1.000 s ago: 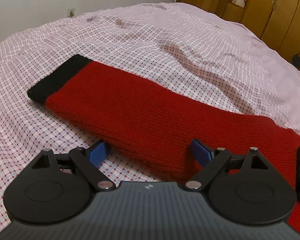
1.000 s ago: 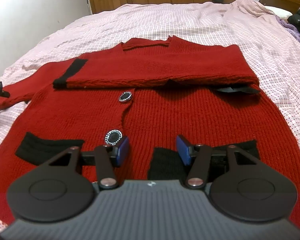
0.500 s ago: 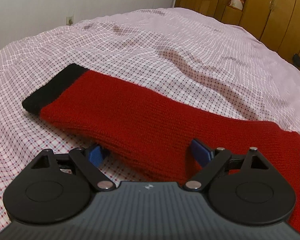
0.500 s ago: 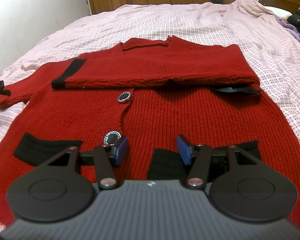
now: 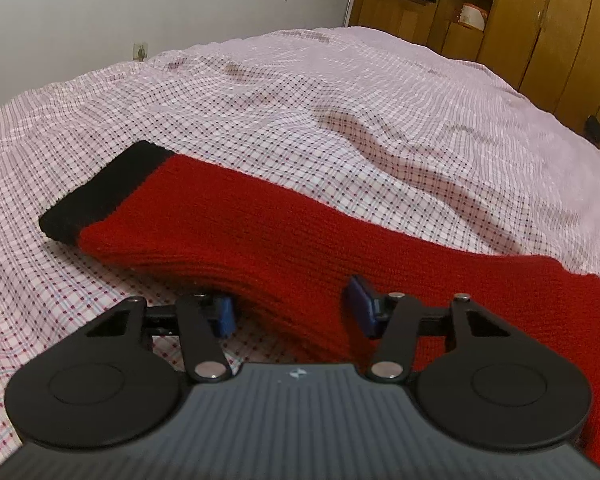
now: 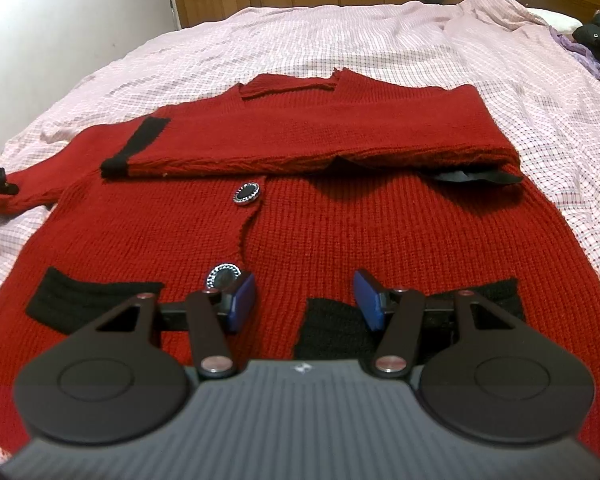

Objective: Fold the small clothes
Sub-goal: 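Reach the left gripper to the other sleeve's black cuff and grasp it, then lift the held sleeve across the cardigan front and open the left gripper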

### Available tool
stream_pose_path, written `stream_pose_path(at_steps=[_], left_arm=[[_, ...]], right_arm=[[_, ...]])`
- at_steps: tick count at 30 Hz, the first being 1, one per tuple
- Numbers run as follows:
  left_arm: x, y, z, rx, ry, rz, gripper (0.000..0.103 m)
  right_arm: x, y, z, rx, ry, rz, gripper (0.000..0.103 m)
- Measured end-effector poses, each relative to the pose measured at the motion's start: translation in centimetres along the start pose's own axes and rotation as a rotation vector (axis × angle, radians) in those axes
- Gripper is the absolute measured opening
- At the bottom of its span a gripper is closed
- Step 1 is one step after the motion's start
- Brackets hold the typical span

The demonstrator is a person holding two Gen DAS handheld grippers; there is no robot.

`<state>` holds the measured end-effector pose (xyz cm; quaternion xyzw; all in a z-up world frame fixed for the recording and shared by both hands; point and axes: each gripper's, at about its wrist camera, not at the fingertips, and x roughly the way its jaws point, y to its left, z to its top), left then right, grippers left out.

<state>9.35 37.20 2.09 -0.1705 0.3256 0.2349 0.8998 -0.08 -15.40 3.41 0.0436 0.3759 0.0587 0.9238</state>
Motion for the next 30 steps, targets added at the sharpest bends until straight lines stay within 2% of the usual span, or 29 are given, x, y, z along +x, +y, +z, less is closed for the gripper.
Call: stream_pose_path(at_steps=[5, 10, 13, 14, 15, 17, 24, 30], left_arm=[[0.9, 0.3, 0.3, -0.045, 0.009, -0.009, 0.067], [0.9, 0.2, 0.5, -0.04, 0.003, -0.007, 0.065], [0.2, 0.2, 0.6, -0.021, -0.013, -0.006, 0.047], [-0.1, 0.3, 0.7, -0.026, -0.019, -0.01, 0.036], [-0.4, 0.5, 0.9, -0.035, -0.024, -0.019, 0.03], [-1.1, 0.8, 1.2, -0.053, -0.043, -0.039, 0.024], [-5.5, -1.1, 1.9, 0.038, -0.153, -0.097, 0.018], [-9.2, -2.9, 2.3, 0.05, -0.202, -0.182, 0.016]], right_arm=[[0.2, 0.5, 0.5, -0.005, 0.031, -0.028, 0.057], [0.5, 1.0, 0.8, -0.014, 0.048, -0.051, 0.057], [0.5, 1.0, 0.8, -0.014, 0.049, -0.054, 0.057], [0.5, 1.0, 0.8, -0.012, 0.05, -0.054, 0.057], [0.5, 1.0, 0.8, -0.011, 0.051, -0.053, 0.057], [0.5, 1.0, 0.9, -0.005, 0.053, -0.053, 0.057], [0.4, 1.0, 0.9, 0.002, 0.057, -0.058, 0.058], [-0.1, 0.9, 1.1, 0.002, 0.061, -0.049, 0.058]])
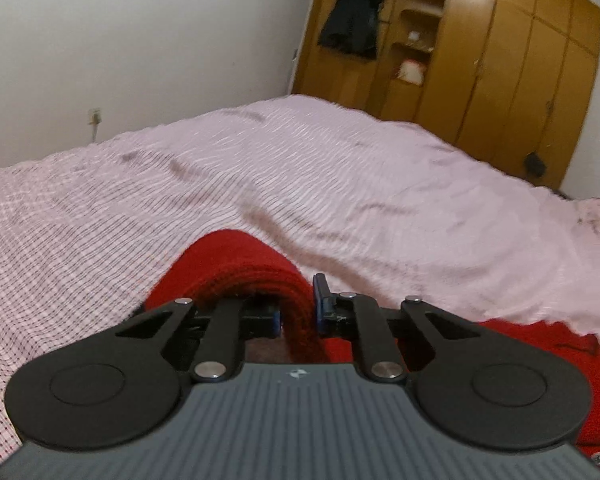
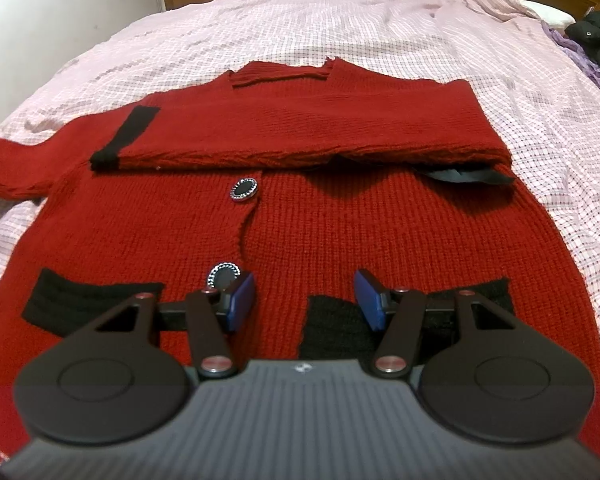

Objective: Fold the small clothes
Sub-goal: 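Lift the held sleeve across the cardigan front and open the left gripper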

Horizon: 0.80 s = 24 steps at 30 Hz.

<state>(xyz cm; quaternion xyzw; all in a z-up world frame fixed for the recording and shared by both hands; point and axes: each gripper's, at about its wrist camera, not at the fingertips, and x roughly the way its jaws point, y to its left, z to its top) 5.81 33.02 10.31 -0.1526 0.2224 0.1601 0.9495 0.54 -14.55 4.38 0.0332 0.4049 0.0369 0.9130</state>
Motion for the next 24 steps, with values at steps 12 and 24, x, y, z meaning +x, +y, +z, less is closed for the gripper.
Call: stream_pose_path(at_steps=[12, 24], left_arm=[[-6.4, -5.8, 1.3, 0.066, -0.088, -0.148, 0.016], [-10.8, -12.1, 0.4, 0.104, -0.096, -0.271, 0.016]], right_arm=[[-1.9, -1.1, 0.3, 0.017, -0.002, -0.046, 0.058], [-3.6, -3.8, 0.2, 0.057, -0.023, -0.085, 0.058]])
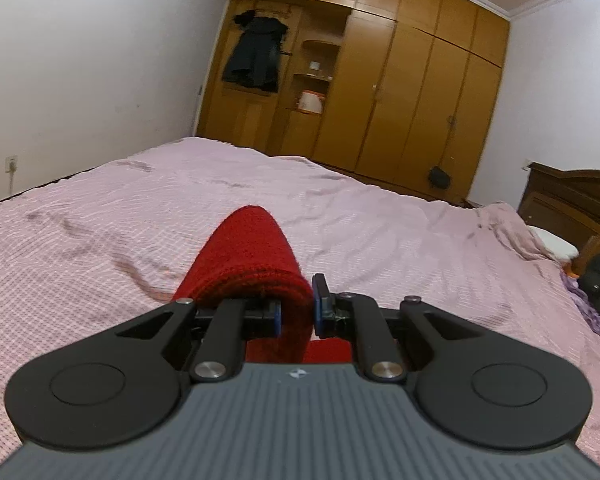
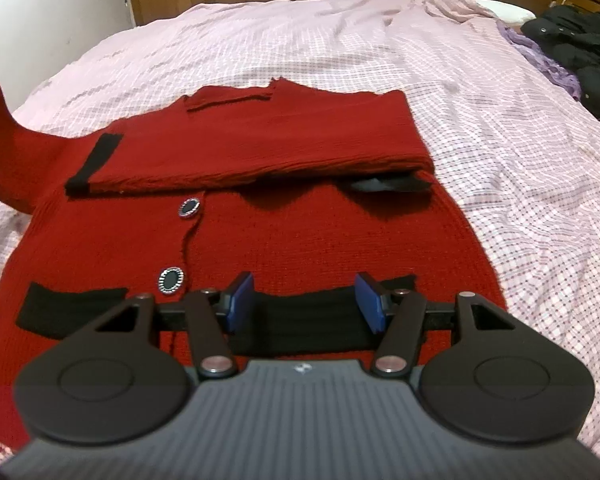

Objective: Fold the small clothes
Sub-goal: 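Lift the held sleeve across the cardigan front and open the left gripper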

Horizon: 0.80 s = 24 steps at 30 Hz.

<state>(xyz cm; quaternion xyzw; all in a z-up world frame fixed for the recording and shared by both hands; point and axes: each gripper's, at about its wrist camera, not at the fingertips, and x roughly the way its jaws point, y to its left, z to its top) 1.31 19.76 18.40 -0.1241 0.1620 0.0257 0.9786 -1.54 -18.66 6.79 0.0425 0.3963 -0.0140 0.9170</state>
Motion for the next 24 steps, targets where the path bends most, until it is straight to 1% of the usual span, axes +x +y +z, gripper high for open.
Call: stream_pose_path(at_steps=[6, 11, 15, 19, 24], left_arm=[[0.2, -2.8, -0.1, 0.019, 0.017, -0.038, 0.016], [0.6, -5.8, -0.5, 0.041, 0.029, -0.068, 0.016], [1.4, -8.2, -0.5, 0.057, 0.037, -0.093, 0.016], [2.7, -11.0, -0.8, 0.073, 0.053, -0.117, 0.016], [4.4, -15.0, -2.0, 0.108, 0.091, -0.154, 0.016]], right_arm=[[-0.4, -1.1, -0.1, 0.015, -0.004, 0.008, 0.058], [-0.3, -2.2, -0.1, 0.037, -0.001, 0.022, 0.058], [-0.2, -3.0, 0.0, 0.047, 0.006, 0.054, 0.058], [0.1, -3.8, 0.2, 0.05, 0.009, 0.064, 0.058], [0.1, -4.9, 0.1, 0.065, 0.0, 0.073, 0.058]])
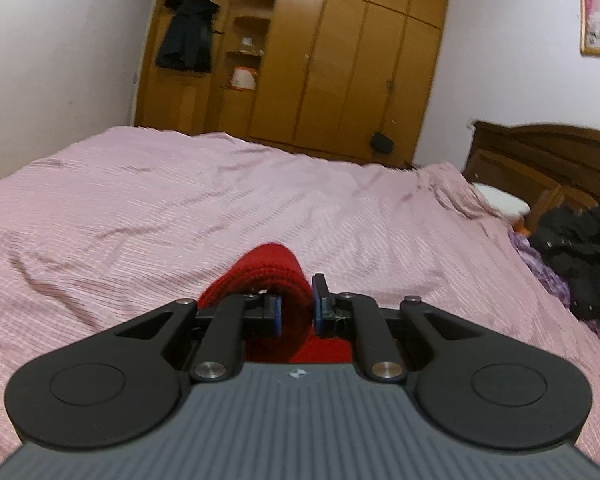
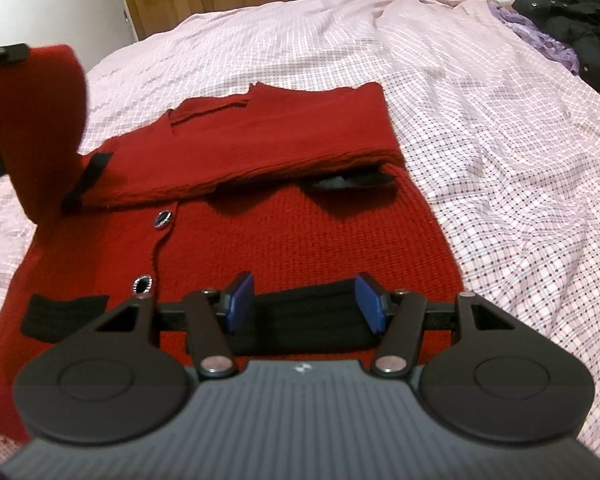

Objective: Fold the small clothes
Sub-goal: 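Lift the held sleeve across the cardigan front and open the left gripper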

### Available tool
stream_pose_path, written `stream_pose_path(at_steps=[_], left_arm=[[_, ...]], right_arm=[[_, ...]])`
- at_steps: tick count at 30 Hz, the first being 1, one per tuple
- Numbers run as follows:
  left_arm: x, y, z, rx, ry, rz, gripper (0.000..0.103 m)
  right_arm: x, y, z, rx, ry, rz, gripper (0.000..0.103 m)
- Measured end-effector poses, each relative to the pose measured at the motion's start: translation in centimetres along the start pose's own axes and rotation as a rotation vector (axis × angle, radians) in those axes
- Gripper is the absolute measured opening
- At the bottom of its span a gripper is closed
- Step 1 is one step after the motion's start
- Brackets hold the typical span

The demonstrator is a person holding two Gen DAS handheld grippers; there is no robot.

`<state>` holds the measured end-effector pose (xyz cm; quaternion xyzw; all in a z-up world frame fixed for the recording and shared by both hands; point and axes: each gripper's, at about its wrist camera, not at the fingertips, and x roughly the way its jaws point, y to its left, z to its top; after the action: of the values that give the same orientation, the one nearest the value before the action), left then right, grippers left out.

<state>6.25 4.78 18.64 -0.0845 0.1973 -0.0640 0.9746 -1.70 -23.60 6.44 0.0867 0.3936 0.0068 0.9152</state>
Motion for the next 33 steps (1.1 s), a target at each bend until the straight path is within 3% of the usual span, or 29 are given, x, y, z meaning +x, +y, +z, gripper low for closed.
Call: stream_pose_path(at_steps=[9, 16, 23, 25, 27, 29, 33], left_arm=[[5.9, -6.1, -4.1, 0.076, 0.134, -0.044, 0.016], [10.4, -7.3, -8.2, 0.109, 0.261, -0.061, 0.016], [11.7, -8.4, -9.5, 0.153, 0.303, -0.053, 0.017], [11.8, -8.4, -9.6, 0.147, 0.319, -0.049, 0.026], [11.7, -8.4, -9.4, 0.137, 0.329, -0.057, 0.045], [11.5, -8.5, -9.3, 0.136, 0.331, -0.064, 0.053], [10.8, -9.0, -9.2, 0.158, 0.347, -0.057, 0.057]], right_arm=[[0.8, -2.1, -0.3, 0.034, 0.005, 0.02, 0.058], [1.1, -2.4, -0.2, 0.03, 0.006, 0.03, 0.058], [1.0, -2.4, -0.3, 0.034, 0.001, 0.034, 0.058], [1.1, -2.4, -0.3, 0.037, 0.001, 0.035, 0.058], [1.1, -2.5, -0.3, 0.04, 0.0, 0.037, 0.058], [1.0, -2.5, -0.3, 0.044, 0.001, 0.039, 0.058], [0.8, -2.7, -0.3, 0.052, 0.0, 0.045, 0.058]])
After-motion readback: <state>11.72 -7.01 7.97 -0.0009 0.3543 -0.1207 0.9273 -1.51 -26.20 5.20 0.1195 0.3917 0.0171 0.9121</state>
